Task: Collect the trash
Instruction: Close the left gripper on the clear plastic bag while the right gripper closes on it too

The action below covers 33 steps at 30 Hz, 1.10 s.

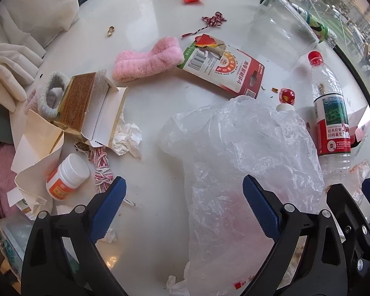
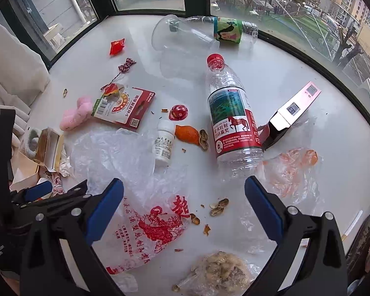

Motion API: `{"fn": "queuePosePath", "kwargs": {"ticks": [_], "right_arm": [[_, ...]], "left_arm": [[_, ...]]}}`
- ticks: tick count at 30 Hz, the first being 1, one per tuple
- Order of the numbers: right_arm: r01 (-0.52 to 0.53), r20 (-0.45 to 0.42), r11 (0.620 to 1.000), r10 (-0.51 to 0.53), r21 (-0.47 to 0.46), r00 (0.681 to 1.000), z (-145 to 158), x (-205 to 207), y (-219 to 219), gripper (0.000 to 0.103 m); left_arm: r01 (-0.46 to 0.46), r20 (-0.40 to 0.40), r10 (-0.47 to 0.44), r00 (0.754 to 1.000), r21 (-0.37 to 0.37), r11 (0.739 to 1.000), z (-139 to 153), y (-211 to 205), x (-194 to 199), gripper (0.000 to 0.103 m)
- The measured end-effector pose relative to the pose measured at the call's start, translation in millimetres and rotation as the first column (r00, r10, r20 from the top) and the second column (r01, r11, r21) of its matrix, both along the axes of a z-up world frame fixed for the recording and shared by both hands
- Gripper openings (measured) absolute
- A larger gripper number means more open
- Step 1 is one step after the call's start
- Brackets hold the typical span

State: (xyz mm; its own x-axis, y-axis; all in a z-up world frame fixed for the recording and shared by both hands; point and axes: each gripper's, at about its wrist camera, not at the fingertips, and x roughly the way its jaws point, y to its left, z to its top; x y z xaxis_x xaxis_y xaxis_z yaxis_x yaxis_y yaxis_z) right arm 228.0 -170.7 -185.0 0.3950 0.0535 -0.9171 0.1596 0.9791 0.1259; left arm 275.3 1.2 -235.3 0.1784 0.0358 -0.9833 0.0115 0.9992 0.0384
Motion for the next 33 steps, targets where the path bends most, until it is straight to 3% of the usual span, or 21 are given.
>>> {"fn": "queuePosePath", "kwargs": {"ticks": [13,22,30,31,33], "right_arm": [[0.005,-0.019,1.000,-0.005,-0.005,1.000,-15,1,-1,0.096],[-0.036,-0.027,0.999,0.035,-0.033,0.999,-33,8,5,0.096],[-0.072,-0.029,0.993,0.069,-0.092,0.997,-35,6,11,0.095],[-0.087,-0.028,0.991,0.084,-0.107,0.996,-34,6,14,0.091],[-0.114,-0.037,0.985,0.111,-0.126,0.993,-35,5,21,0.083]], "left_arm": [[0.000,-0.013,0.001,1.000,0.022,1.000,-16,5,5,0.093],[-0.041,-0.052,0.042,0.998,0.012,0.999,-33,10,3,0.080],[0.020,-0.046,-0.020,0.999,-0.008,1.000,-32,-2,-3,0.028],[0.030,-0.047,-0.030,0.998,-0.013,0.999,-32,-5,-6,0.024],[0.073,-0.029,-0.073,0.997,-0.022,0.997,-29,-13,-12,0.004]]}}
